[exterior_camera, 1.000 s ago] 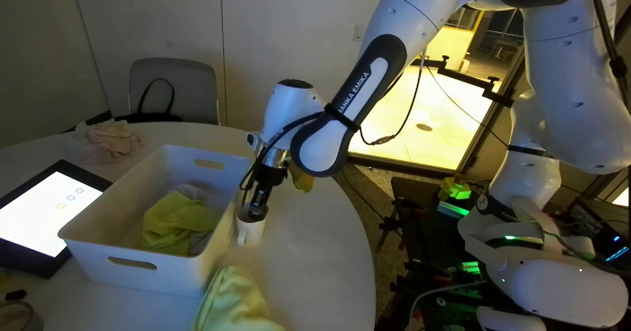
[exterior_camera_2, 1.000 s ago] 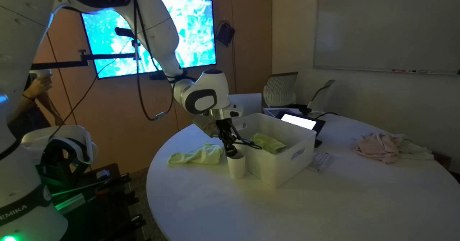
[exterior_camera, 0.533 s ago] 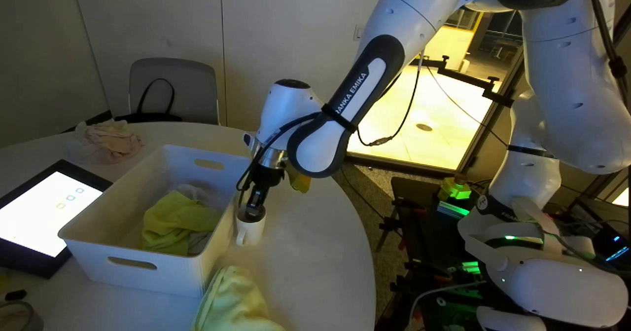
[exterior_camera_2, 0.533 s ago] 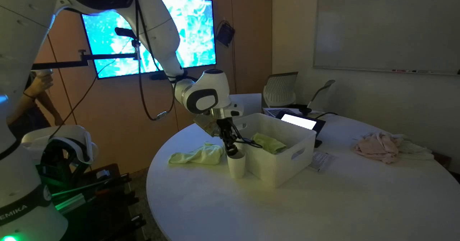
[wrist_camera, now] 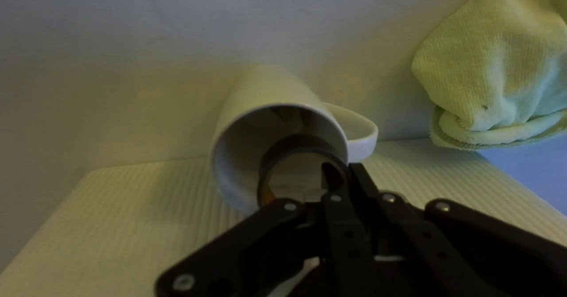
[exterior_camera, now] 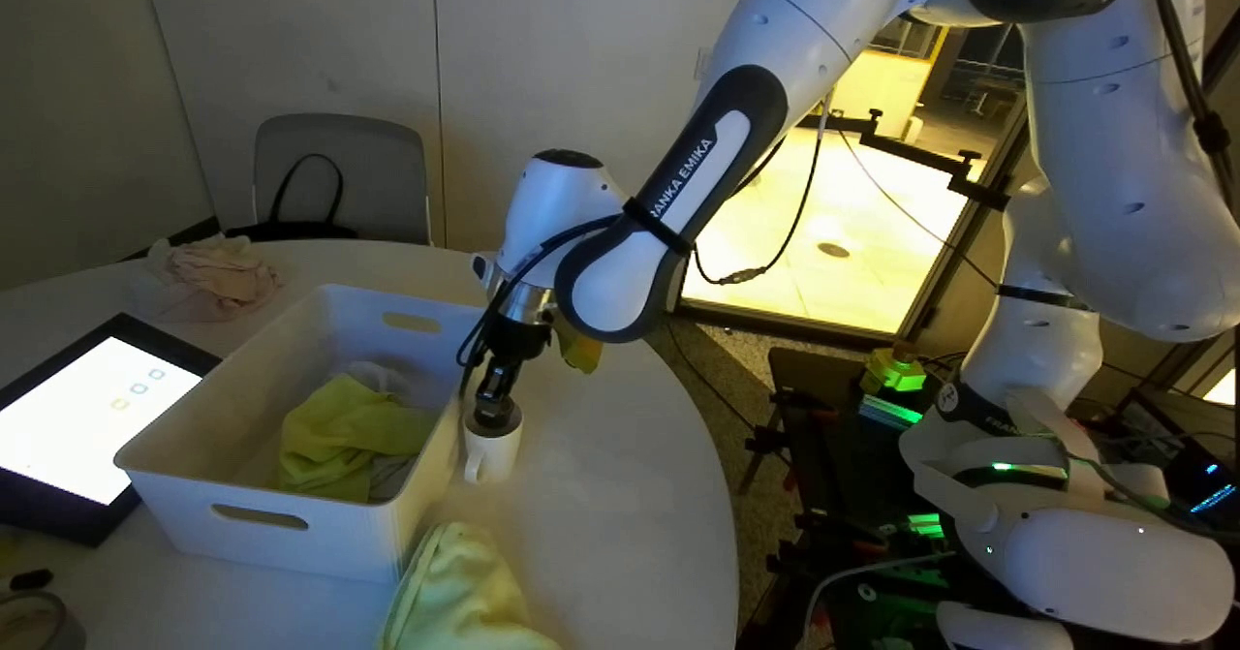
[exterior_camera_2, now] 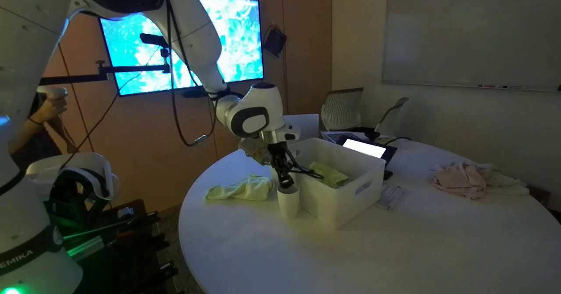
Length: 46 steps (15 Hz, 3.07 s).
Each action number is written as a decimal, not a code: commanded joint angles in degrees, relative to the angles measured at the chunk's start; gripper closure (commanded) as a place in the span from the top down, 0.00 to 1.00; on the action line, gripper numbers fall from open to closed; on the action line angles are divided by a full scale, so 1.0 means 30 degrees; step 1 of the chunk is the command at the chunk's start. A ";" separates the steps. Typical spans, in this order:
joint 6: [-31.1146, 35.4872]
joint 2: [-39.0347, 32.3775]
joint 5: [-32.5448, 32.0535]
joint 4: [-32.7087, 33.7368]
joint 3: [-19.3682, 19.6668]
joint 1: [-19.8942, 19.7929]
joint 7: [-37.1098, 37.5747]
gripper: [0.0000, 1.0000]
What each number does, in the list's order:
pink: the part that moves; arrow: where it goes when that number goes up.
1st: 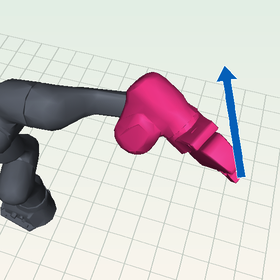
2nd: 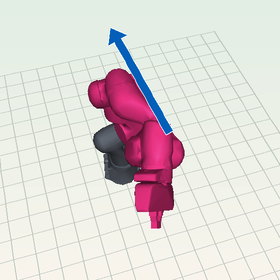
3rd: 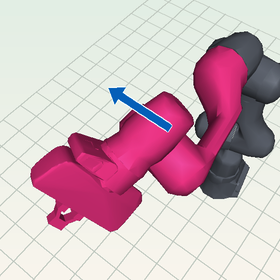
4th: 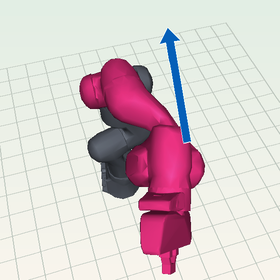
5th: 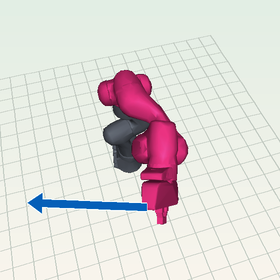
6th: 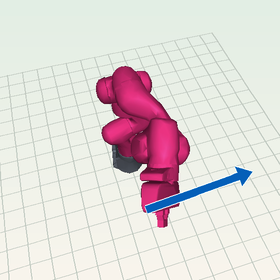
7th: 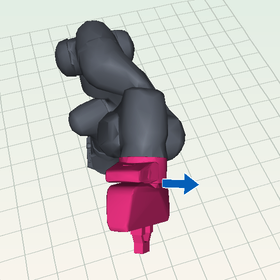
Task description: Put the towels in the basket and the smaller objects into the white mug
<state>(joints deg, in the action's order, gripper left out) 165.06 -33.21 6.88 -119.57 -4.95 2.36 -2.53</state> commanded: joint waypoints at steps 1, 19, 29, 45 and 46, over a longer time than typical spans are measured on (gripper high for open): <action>-0.0645 -0.0575 -0.0460 0.1002 0.0313 0.0138 0.0578 0.02; -0.1119 0.0489 -0.1374 0.0173 0.1323 0.1515 0.1698 1.00; -0.1385 0.1219 -0.5190 -0.1820 0.2272 0.6177 0.4321 1.00; -0.4923 -0.0028 -0.7790 0.1105 0.0469 0.9212 0.5205 1.00; -0.4936 -0.0202 -0.7801 0.1249 0.0314 0.9220 0.5148 1.00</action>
<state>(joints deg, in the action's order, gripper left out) 151.94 -32.31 -15.31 -118.54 -2.76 29.99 13.50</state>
